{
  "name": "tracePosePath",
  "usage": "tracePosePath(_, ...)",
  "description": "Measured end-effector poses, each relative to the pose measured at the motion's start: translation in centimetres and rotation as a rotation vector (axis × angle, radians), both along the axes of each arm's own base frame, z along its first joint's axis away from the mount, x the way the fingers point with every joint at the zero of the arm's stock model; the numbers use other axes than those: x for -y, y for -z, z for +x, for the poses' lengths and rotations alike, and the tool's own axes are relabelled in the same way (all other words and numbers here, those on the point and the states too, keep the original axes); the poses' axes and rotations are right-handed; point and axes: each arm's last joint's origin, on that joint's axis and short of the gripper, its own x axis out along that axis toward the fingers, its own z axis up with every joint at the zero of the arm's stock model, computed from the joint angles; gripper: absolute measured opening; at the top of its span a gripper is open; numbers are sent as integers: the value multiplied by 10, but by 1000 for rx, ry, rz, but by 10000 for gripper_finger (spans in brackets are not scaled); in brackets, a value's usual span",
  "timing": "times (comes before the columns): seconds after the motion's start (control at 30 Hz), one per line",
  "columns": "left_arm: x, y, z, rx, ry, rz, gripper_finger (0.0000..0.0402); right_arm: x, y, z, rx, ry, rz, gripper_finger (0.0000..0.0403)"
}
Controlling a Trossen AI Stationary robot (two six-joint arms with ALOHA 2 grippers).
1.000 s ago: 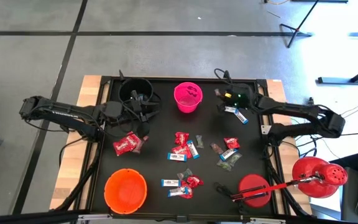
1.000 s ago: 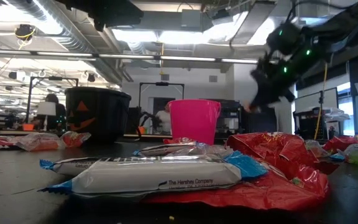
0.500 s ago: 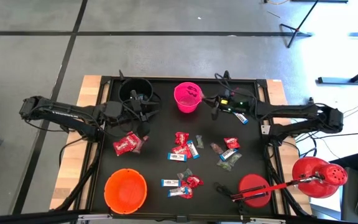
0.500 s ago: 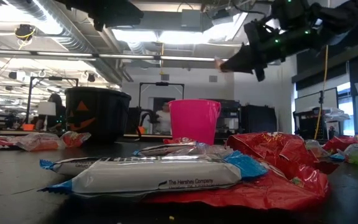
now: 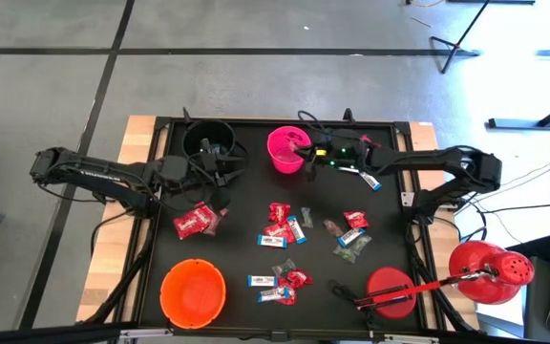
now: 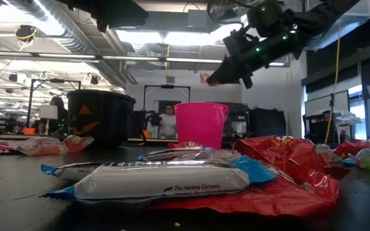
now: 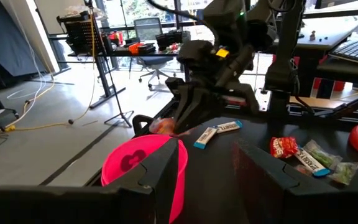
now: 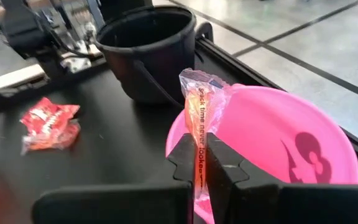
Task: Organize candy in baskets
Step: Put the orange gummy into the pink bucket, then put the red candy into the orange bucket
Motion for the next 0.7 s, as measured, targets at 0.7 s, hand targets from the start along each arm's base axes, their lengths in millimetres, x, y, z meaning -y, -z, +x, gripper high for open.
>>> tracePosePath(0.7,0,-14,-8,-195,-23,-79,142,-3,-11,-6,-10,-48,-65,160)
